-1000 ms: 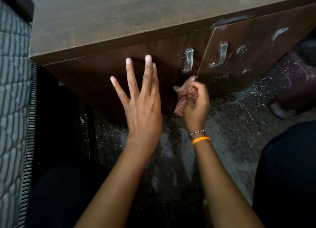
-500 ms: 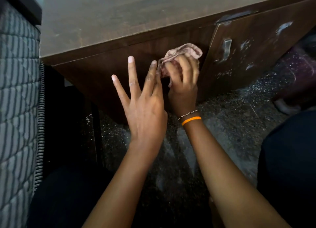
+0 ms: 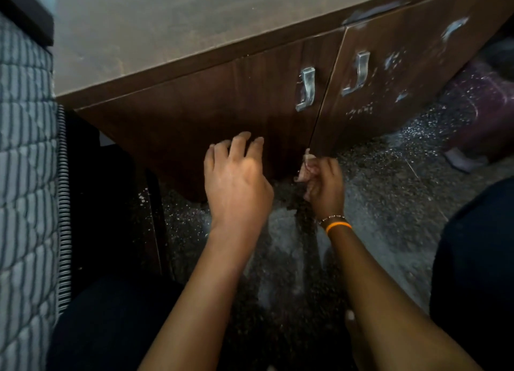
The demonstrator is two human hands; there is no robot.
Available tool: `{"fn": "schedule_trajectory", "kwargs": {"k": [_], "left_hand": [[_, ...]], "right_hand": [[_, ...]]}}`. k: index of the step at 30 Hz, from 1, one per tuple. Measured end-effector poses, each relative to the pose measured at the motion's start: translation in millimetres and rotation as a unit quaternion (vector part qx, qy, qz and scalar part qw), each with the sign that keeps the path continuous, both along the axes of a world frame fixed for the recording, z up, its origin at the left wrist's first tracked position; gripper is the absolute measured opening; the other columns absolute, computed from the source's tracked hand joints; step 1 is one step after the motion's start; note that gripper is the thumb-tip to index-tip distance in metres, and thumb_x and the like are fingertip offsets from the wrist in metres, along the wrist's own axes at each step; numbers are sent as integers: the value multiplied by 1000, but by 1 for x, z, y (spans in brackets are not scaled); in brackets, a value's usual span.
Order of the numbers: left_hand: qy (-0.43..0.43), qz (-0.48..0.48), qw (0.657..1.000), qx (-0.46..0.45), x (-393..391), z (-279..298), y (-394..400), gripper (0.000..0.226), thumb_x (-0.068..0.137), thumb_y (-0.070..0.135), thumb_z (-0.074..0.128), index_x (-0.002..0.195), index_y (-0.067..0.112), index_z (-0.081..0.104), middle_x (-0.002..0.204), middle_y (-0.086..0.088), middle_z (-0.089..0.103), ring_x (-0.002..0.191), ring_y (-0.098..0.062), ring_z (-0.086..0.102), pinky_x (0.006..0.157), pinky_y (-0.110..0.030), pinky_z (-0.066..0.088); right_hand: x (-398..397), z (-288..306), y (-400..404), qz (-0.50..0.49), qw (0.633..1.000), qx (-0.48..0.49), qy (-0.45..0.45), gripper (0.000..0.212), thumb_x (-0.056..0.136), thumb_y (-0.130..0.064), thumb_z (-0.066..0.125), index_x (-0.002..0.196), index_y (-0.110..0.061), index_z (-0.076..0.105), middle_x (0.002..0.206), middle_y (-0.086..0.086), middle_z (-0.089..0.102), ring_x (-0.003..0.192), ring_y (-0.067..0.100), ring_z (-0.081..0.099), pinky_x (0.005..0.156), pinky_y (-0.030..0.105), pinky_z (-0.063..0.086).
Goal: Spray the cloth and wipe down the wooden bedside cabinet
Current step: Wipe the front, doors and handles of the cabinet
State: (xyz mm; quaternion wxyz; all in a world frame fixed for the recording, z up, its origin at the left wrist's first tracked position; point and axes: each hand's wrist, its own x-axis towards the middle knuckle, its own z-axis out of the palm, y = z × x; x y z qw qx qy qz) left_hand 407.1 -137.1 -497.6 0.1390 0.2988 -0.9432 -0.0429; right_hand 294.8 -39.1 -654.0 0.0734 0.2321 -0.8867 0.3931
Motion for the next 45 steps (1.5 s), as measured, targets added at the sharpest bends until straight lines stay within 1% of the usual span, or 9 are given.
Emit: {"fn": "schedule_trajectory", "kwargs": {"k": [4,9,18,25,28,31,34,41,45], "left_hand": [[13,7,999,33,-1,6,-5,55,74,0,45,126,12,57,112,-11,63,86,-33,63,71,-41,48],[69,50,994,75,4,24,-12,45,78,4,47,116,21,64,117,-2,60,92,-33,62,75,-39,47],[104,90,985,106,7,30,-20,42,75,5,46,105,24,68,114,5,61,90,-30,60,72,-36,46],[116,96,982,114,8,35,-24,41,73,4,48,103,24,68,111,4,61,89,-29,59,71,-35,44],[125,95,980,121,10,35,-27,42,72,3,47,102,24,68,110,4,61,89,-28,60,71,-34,44],[118,100,980,128,10,34,-28,43,73,3,47,104,25,68,112,5,61,90,-27,60,69,-33,41],[110,102,980,130,11,35,-28,45,75,3,47,107,26,67,113,5,59,91,-25,58,67,-28,36],[123,88,979,135,11,35,-28,43,73,3,47,105,23,67,110,4,61,86,-26,60,68,-33,43],[98,76,983,134,11,29,-25,43,78,2,45,112,22,64,114,7,59,88,-21,61,64,-27,38]], "right_hand": [[26,49,-21,-46,982,-185,-21,36,77,9,41,102,0,65,103,18,53,98,26,55,87,33,47],[30,105,-68,-75,912,-399,-54,34,76,9,67,109,9,63,102,22,55,96,-10,52,88,7,41],[37,120,-112,-217,836,-475,-168,38,84,9,56,122,5,55,101,19,49,97,5,49,83,-2,36],[11,143,-116,-273,763,-541,-223,4,80,1,67,79,5,65,65,-2,57,57,-6,51,61,8,42],[11,139,-111,-285,742,-527,-300,16,81,-2,67,68,-7,59,60,-5,53,50,-8,49,55,9,41],[5,147,-111,-264,676,-569,-387,11,82,-9,67,79,2,65,74,11,63,69,15,58,69,35,52],[-2,150,-114,-255,631,-579,-449,26,84,-15,66,98,7,66,83,11,63,77,22,59,75,41,54],[8,99,-107,-251,723,-487,-421,26,78,-21,74,83,3,65,79,13,65,68,19,58,60,29,49],[17,53,-67,-292,744,-445,-405,8,81,4,64,84,-2,60,80,6,58,71,2,55,54,10,43]]}}
